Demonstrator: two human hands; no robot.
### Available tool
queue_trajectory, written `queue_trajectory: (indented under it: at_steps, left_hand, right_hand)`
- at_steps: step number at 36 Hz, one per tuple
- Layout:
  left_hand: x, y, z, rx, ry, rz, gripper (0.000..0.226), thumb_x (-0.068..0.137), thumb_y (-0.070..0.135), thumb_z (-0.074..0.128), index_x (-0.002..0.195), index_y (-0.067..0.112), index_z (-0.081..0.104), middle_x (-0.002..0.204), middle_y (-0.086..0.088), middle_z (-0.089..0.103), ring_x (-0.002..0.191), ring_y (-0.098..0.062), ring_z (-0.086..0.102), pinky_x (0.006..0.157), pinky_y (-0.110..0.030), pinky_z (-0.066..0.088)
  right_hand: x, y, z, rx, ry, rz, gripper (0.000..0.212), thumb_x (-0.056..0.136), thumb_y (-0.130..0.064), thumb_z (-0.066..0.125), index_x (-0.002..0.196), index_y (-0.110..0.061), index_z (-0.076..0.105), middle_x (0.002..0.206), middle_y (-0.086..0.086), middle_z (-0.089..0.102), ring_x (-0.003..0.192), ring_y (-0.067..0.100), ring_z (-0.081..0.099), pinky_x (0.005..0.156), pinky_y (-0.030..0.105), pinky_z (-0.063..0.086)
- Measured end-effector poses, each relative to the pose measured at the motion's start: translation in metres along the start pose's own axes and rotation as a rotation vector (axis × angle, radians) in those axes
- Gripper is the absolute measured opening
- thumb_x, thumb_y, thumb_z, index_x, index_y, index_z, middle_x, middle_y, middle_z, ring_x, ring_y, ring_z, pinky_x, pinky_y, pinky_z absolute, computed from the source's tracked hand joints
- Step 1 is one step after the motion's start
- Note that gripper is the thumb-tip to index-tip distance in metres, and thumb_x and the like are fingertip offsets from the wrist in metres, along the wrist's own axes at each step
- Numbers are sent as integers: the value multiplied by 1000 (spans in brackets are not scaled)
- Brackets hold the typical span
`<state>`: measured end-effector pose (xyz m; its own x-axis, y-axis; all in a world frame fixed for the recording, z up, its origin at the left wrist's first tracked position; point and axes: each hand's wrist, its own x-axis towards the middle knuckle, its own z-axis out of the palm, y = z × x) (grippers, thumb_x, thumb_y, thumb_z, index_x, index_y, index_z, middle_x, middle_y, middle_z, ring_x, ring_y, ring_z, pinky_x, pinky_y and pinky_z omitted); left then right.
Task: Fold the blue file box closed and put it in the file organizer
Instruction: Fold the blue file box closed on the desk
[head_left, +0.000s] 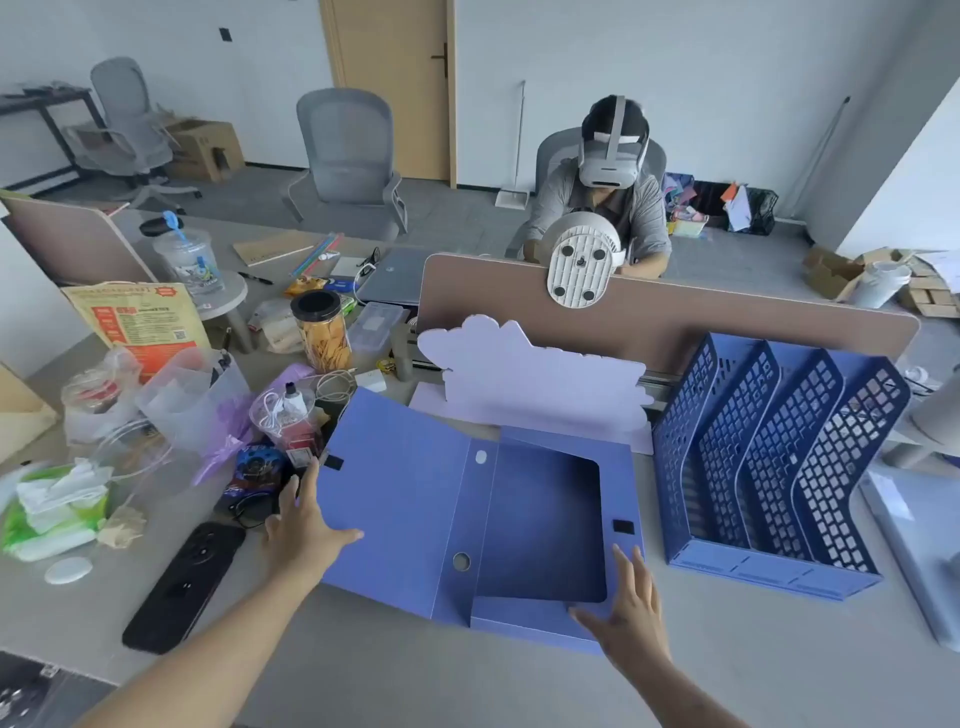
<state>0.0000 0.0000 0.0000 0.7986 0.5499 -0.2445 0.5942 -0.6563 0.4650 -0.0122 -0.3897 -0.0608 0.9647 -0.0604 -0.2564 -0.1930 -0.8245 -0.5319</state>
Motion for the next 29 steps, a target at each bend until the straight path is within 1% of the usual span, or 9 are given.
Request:
queue_trajectory:
  at_steps: [7,12,14,17,20,22,25,27,29]
  left_hand:
    - [-8,2,-10,-106,55,41,96,69,29,84,149,28,32,153,0,37,132,-30,46,94,-48,48]
    - [-23,27,-28,-284,46,152,76,79,18,77,146,24,41,144,1,47,127,-24,50,92,-42,47]
    - [-32,43,-37,-344,12,174,70,83,12,71,145,27,43,131,8,55,113,-21,57,90,-42,50]
    - [-43,68,-44,-390,-45,218,62,84,-2,58,137,29,53,109,14,56,82,-6,57,73,-32,50]
    - [-52,88,-42,-421,-106,265,64,83,-4,53,134,34,56,110,17,60,76,9,56,61,-20,48]
    - [-57,98,-37,-449,-181,294,64,83,-2,55,133,37,55,118,16,64,84,11,60,66,-22,51]
    - [-67,112,-25,-539,-329,351,57,86,13,65,136,39,53,126,23,61,96,10,63,87,-30,55]
    - [-73,124,-13,-615,-424,372,50,89,30,67,136,40,52,126,30,58,109,9,60,98,-28,47]
    - [-76,133,3,-664,-493,390,43,94,41,57,136,38,51,122,38,52,120,10,50,100,-17,36]
  right_hand:
    - [-1,-1,-2,31,-14,49,107,72,-50,74,152,-21,8,162,1,0,147,25,7,119,39,21]
    - [2,2,-2,-21,-28,58,108,72,-58,70,153,-19,10,162,0,2,149,22,3,120,37,20]
    - [3,3,-2,-33,-37,69,108,71,-60,69,153,-19,11,162,-1,2,149,22,3,119,37,20]
    - [4,1,-2,-29,-57,86,104,72,-60,69,152,-21,15,162,-2,3,148,21,3,119,37,22]
    - [7,-9,-8,-5,-65,133,94,76,-49,70,151,-25,19,162,-4,3,148,20,6,118,40,23]
    - [9,-20,-14,9,-53,153,83,81,-44,67,150,-29,23,162,-5,9,148,19,12,116,41,21]
    - [14,-41,-26,194,-67,125,60,88,-36,61,143,-36,36,155,-7,32,138,19,34,110,36,29]
    - [15,-59,-36,448,-103,101,47,93,-28,55,137,-40,44,142,-12,46,129,26,47,94,31,44]
    - [15,-75,-47,585,-108,59,40,97,-24,48,131,-45,49,133,-15,50,127,29,49,78,21,48]
